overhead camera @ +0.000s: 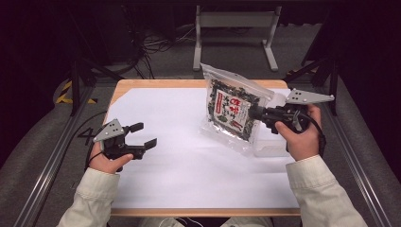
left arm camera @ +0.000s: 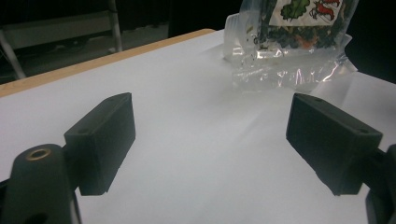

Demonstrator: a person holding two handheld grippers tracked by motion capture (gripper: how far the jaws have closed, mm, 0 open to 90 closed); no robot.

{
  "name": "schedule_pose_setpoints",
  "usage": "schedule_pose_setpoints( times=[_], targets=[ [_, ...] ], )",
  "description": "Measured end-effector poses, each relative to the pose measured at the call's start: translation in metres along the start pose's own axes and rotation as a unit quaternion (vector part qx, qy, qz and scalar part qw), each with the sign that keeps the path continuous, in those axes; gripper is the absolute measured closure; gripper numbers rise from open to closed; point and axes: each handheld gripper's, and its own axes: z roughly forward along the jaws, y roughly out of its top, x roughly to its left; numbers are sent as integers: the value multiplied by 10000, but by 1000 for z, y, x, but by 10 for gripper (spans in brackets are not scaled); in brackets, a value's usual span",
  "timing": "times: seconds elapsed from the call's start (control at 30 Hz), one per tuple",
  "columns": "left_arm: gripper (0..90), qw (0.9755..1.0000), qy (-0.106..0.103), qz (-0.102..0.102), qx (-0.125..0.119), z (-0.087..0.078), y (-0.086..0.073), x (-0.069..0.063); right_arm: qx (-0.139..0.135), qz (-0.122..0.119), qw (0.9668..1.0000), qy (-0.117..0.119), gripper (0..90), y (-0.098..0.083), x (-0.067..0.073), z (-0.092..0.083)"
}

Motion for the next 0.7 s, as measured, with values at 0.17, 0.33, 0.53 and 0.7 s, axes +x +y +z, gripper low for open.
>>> schedule_pose_setpoints(
  times=[0.17, 0.33, 0.53, 0.7],
  targets=[
    [156, 9997, -60, -220, -79, -2, -9, 6, -44, 92, 9999, -126, 774, 4, -8, -6],
    [149, 9994, -55, -324, -102, -3, -17, 10, -39, 155, 9994, -307, 774, 8, -18, -13],
    [144, 9995, 36, -317, -34, -3, -26, 14, -92, 212, 9985, -499, 774, 12, -28, -21],
    [143, 9994, 140, -288, 120, -2, -29, 15, -99, 209, 9975, -661, 774, 13, -36, -27]
  ],
)
